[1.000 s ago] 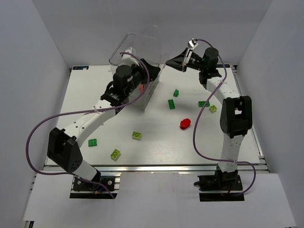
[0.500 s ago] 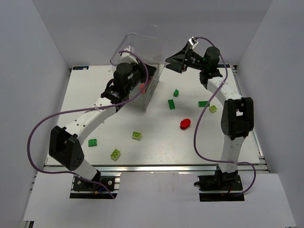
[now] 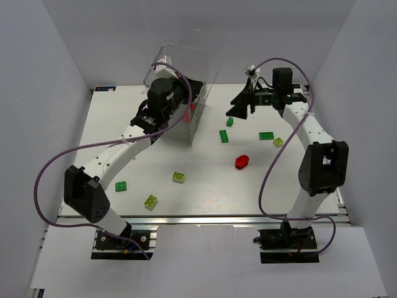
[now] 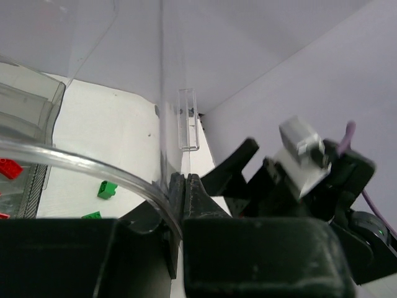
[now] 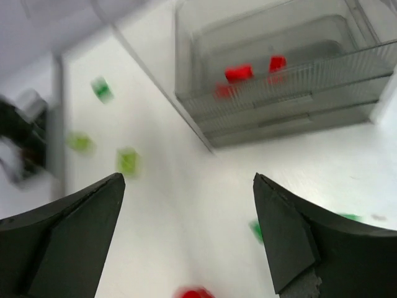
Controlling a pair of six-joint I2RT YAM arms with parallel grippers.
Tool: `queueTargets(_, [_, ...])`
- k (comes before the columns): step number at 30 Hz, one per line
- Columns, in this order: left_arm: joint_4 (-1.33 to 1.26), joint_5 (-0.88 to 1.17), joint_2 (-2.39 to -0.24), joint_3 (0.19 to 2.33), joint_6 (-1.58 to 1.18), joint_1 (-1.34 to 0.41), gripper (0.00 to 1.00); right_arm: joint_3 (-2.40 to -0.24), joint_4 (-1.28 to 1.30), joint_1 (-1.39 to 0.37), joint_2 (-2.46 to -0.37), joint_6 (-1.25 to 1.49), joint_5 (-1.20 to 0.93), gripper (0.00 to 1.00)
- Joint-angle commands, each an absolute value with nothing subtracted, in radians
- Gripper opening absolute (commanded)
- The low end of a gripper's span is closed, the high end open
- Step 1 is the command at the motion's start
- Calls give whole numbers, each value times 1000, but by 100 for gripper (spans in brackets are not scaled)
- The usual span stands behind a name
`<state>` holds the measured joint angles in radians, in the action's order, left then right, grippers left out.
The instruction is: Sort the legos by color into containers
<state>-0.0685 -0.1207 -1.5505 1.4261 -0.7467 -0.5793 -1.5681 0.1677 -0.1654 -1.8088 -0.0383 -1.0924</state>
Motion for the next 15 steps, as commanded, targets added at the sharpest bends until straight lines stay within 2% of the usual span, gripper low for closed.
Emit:
queueTargets(1, [-167, -201, -1466, 1534, -707, -578, 13, -1617, 754, -173, -1772, -920, -1022, 89])
queueTargets(3, [-144, -202, -1465, 1555, -716, -578, 13, -1599, 949, -169, -1773, -1226, -990, 89])
queueTargets(4, [-129, -199, -1462, 1562, -718, -578, 13, -1585, 1139, -167, -1775, -1551, -951, 89])
queueTargets(7, [-106, -196, -1456, 1580, -735, -578, 13, -1478, 1311, -161, -1763, -2000, -841, 89])
queueTargets(10, [-80, -193, -1444, 1583, -752, -578, 13, -1376, 1312, -167, -1726, -2155, -782, 89])
queueTargets(15, [-69, -212, -1411, 1559, -767, -578, 13, -1376, 1312, -196, -1766, -2195, -715, 89])
